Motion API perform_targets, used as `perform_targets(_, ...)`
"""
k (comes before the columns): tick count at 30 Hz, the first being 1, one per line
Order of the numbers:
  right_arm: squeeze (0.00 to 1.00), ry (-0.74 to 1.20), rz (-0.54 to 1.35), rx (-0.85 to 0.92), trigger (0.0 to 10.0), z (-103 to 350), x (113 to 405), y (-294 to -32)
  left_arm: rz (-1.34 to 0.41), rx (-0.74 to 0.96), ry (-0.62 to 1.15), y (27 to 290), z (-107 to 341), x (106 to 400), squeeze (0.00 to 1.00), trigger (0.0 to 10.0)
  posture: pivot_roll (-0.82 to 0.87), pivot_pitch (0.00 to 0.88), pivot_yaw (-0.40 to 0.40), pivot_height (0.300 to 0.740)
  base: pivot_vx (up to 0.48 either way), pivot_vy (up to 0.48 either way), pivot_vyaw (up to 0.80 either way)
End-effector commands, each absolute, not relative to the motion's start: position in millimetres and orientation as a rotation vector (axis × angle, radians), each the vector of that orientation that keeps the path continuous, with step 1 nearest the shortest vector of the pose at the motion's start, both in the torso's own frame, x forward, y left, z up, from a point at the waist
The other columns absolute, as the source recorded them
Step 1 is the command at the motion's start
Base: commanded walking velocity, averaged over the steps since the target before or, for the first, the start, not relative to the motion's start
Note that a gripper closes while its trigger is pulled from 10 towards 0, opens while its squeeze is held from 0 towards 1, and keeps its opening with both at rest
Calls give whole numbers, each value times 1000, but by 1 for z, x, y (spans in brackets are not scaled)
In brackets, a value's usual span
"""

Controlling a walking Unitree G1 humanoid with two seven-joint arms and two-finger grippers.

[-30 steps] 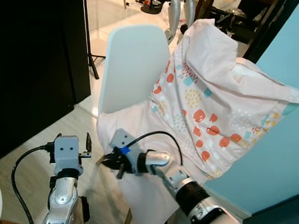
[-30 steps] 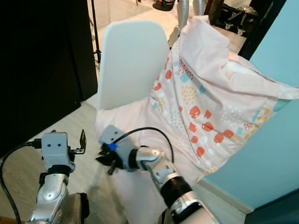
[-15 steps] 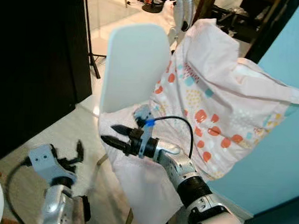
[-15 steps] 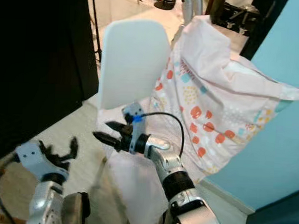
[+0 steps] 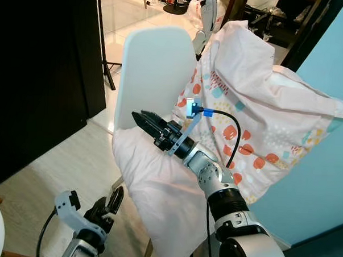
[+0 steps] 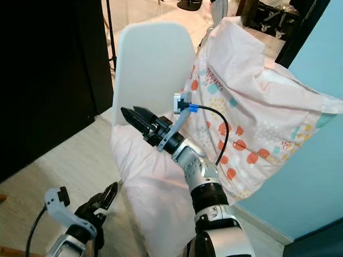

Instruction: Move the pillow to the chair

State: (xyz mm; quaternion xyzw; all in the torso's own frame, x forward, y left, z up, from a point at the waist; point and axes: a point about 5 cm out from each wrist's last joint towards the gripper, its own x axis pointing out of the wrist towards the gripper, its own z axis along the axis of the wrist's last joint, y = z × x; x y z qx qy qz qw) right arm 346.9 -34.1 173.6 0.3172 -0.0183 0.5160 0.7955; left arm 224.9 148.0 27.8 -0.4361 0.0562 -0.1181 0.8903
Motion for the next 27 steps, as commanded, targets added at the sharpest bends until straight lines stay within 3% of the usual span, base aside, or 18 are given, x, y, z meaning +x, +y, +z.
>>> perform_targets(1, 0, -46, 1136, 712, 10000, 176, 343, -26, -314, -1010, 110, 120, 32, 227, 0, 10000, 70, 139, -146, 553, 0, 0, 0)
perform_targets(7, 0, -25, 1148, 702, 10000, 173, 340, -22, -473, -1011, 113, 96, 44, 239, 0, 10000, 48, 139, -146, 553, 0, 0, 0)
perform_targets(15, 0, -13, 1129, 672, 10000, 173, 341, -26, -432, -927, 202, 91, 31, 247, 0, 10000, 36, 142, -150, 553, 0, 0, 0)
perform_targets(27, 0, 7, 1125, 633, 10000, 173, 341, -31, -343, -857, 236, 78, 34, 287, 0, 10000, -11, 136, -173, 553, 0, 0, 0)
